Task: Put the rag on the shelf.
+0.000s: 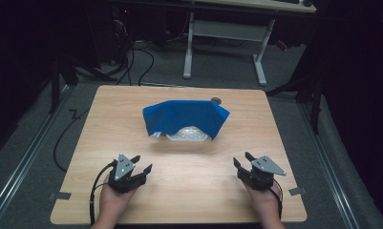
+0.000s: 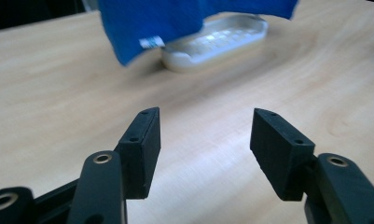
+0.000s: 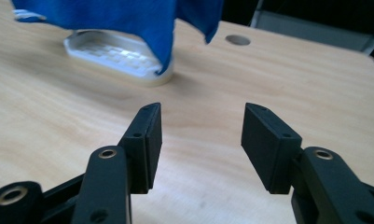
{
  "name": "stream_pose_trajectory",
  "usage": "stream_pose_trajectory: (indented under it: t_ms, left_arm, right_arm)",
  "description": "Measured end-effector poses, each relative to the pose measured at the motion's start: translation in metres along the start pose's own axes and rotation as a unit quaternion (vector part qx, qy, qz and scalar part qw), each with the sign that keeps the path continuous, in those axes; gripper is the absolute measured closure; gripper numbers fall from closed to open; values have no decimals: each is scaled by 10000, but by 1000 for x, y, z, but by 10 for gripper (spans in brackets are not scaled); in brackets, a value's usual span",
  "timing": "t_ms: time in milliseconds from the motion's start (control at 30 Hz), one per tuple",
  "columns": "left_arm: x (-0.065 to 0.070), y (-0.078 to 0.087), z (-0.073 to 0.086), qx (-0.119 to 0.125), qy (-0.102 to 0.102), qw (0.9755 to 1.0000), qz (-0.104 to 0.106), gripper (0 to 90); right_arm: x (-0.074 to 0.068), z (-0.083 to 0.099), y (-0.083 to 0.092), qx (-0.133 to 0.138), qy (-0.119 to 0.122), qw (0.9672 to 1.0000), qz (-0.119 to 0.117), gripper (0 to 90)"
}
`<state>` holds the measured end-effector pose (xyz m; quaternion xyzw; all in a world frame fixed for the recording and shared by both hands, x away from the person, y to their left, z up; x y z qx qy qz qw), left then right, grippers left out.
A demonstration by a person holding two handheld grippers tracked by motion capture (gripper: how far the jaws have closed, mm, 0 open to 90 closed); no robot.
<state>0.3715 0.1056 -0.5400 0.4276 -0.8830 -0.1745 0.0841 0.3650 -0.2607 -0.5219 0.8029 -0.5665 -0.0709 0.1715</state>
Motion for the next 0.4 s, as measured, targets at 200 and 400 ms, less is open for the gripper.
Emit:
stream_pose_trajectory:
  t_ms: [200,400]
  left_arm:
    - [23,2,13,-224,-20,9993,284,428]
    - [26,-2,13,-257,-111,9990,348,425]
  right_arm:
    - [-17,28,7,-457,44,9986,-255,462]
    - [-22,30,3,-524,81,9982,-270,454]
Point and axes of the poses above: each handheld gripper's, and its own axes: y roughly backward along the jaws, z roughly out of its underside, x roughly to its right, the point moved 7 cm from there along -y, roughly forward along the jaws, and after that the axes turned 5 degrees about x, right-handed, at the moved point
